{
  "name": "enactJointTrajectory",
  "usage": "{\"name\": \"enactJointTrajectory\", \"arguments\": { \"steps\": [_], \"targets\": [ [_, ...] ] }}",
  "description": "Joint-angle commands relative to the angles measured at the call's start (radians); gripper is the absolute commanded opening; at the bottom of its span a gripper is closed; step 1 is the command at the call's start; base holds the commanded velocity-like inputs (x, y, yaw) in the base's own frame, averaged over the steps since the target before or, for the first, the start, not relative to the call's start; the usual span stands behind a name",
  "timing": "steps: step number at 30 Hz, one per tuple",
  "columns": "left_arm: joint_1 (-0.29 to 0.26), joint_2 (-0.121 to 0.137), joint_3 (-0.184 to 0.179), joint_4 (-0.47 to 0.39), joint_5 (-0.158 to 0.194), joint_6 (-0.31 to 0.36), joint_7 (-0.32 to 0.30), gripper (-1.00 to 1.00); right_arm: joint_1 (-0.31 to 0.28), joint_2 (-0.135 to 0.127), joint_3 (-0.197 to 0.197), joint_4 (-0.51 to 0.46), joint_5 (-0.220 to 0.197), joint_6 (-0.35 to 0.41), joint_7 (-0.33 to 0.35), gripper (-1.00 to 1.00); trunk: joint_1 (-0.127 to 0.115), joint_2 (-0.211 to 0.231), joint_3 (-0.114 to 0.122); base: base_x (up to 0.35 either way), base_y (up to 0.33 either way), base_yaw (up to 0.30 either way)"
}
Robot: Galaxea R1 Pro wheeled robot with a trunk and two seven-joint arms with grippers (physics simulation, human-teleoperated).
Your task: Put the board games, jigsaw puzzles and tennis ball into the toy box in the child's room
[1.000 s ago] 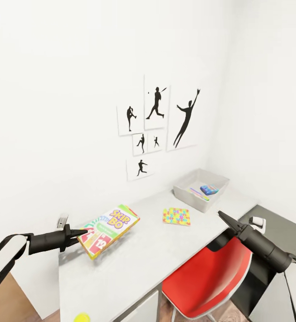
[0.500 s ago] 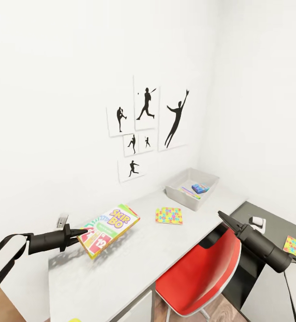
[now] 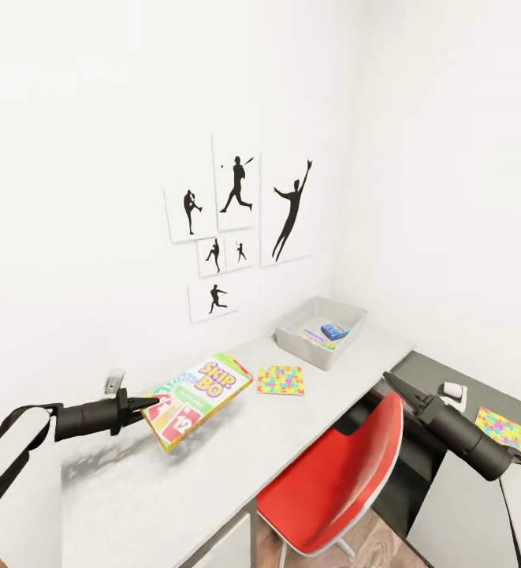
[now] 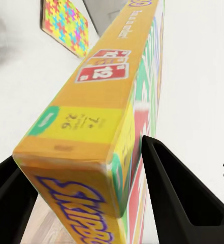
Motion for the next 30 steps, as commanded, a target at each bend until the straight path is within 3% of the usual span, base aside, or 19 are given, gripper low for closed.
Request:
{"name": "enactJointTrajectory", "arguments": {
  "steps": [1, 9, 17, 30],
  "targets": [
    [-0.001, 0.001, -0.001, -0.001, -0.005, 0.000, -0.011, -1.00, 0.000, 0.000, -0.001, 0.001, -0.002, 0.005, 0.000, 1.00, 0.000, -0.001, 0.000, 0.000, -0.271, -0.240],
    [-0.001, -0.004, -0.004, -0.002, -0.007, -0.001, -0.010, -1.00, -0.001, -0.001, -0.001, 0.001, -0.002, 0.005, -0.003, 1.00, 0.000, -0.001, 0.005, 0.000, -0.296, -0.233],
    [-0.001, -0.005, -0.006, -0.002, -0.012, -0.004, -0.009, -1.00, 0.000, -0.001, -0.003, 0.001, -0.001, 0.005, -0.004, 1.00, 0.000, -0.001, 0.007, 0.000, -0.306, -0.041],
    [0.000, -0.011, -0.008, -0.002, -0.015, -0.008, -0.008, -1.00, 0.000, -0.001, -0.005, 0.001, -0.001, 0.005, -0.008, 1.00, 0.000, -0.001, 0.001, 0.000, -0.307, 0.185]
  ]
}}
